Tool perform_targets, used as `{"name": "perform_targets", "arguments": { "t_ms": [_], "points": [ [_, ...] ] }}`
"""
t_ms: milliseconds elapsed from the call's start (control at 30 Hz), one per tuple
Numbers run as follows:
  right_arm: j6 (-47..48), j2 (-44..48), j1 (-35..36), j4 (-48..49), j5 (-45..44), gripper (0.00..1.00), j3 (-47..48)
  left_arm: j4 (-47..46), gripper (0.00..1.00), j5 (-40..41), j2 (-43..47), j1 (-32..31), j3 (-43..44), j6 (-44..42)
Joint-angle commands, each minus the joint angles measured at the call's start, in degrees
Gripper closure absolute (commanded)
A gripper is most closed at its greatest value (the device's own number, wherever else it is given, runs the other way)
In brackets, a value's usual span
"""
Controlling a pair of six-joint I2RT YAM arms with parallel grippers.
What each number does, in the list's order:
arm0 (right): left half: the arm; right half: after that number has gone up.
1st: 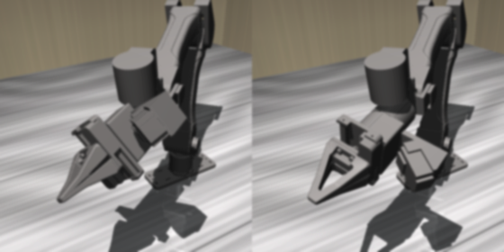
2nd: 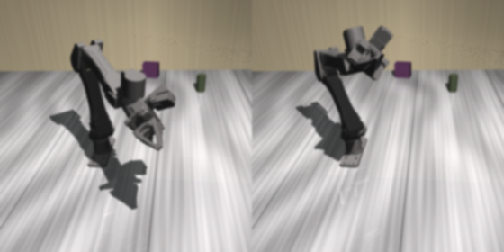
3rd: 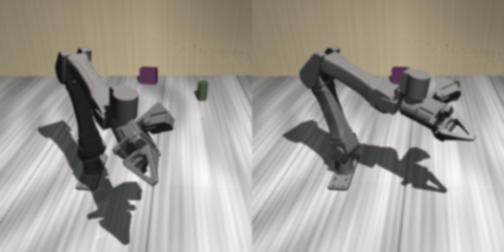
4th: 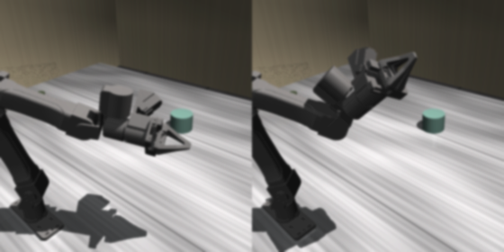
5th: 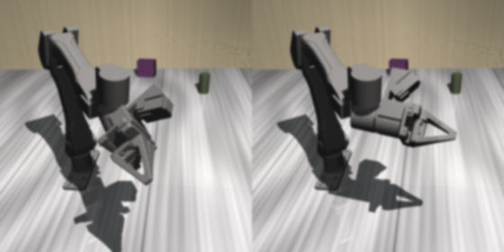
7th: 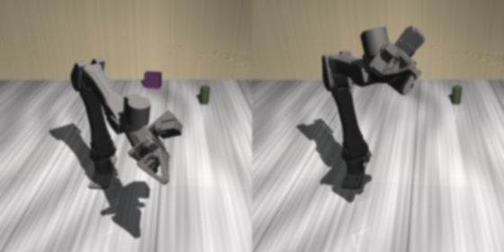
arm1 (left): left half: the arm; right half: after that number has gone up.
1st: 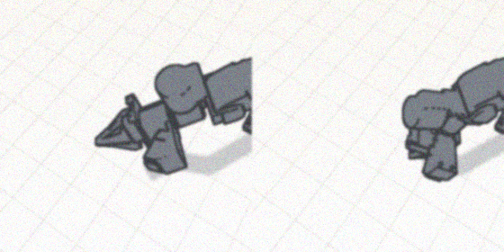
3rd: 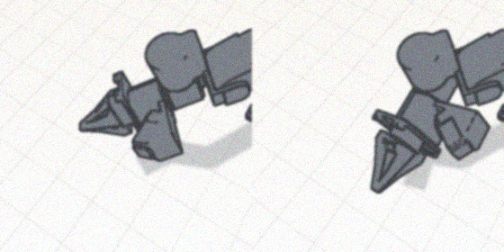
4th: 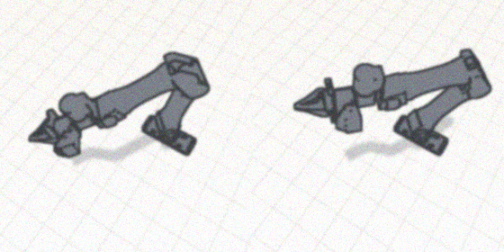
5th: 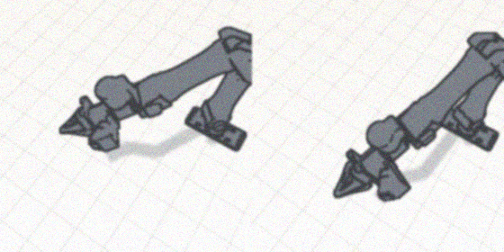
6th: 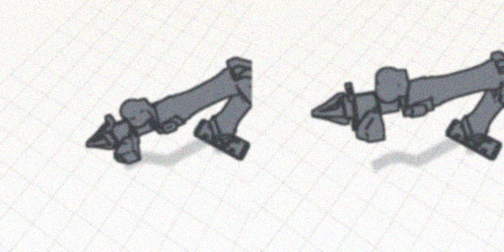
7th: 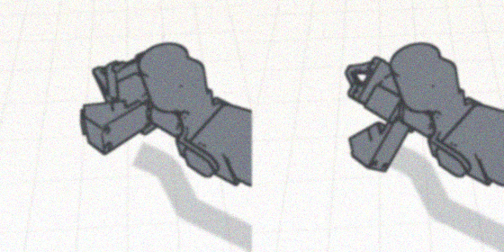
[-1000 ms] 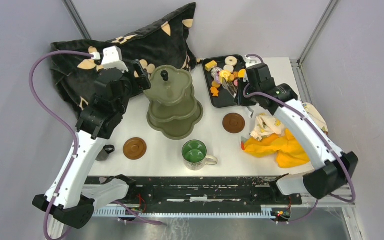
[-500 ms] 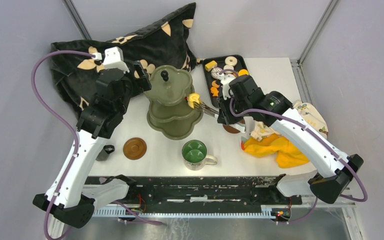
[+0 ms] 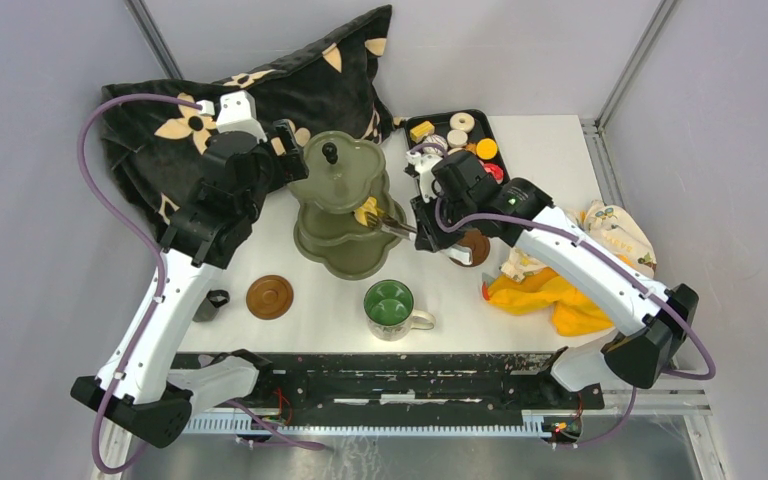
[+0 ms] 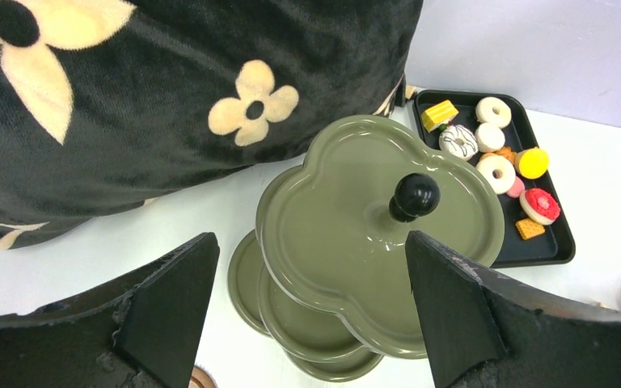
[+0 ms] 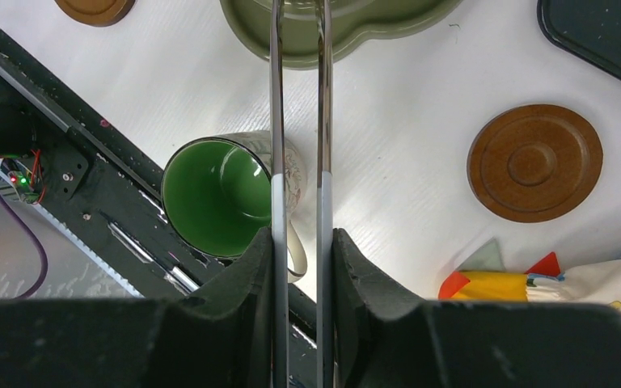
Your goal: Serve the afternoon tea
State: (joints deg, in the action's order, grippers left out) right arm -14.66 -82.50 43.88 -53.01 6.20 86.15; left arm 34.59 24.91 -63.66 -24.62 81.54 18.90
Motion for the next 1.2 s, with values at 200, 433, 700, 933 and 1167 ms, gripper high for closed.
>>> {"name": "perform_targets", "arguments": {
  "t_ms": [200,433,700,933,1167],
  "points": [
    [-0.96,2.13,0.24,6.14,-2.46,0.49,1.99,-1.66,0.07,0.07,1.17,-0.16,0.98,-0.64],
    [-0.57,4.19,0.24,3.78,-5.59,0.56,2.93,-2.37,0.07,-0.76,0.94,-0.1,0.17,-0.27],
    [0.5,8.92,0.16,1.53,-12.09,0.56,3.14,-4.1,0.07,-0.46,0.62,-0.16,-0.85,-0.83],
    [-2.69,11.11,-3.86,0.94,-24.97,0.68,-0.38,-3.84,0.07,-0.37,0.54,-0.16,-0.34,-1.18],
    [-7.65,11.0,-22.15,5.18,-16.44,0.72,-9.44,-4.68,0.07,-1.29,2.44,-0.14,-1.83,-1.34]
  ]
}}
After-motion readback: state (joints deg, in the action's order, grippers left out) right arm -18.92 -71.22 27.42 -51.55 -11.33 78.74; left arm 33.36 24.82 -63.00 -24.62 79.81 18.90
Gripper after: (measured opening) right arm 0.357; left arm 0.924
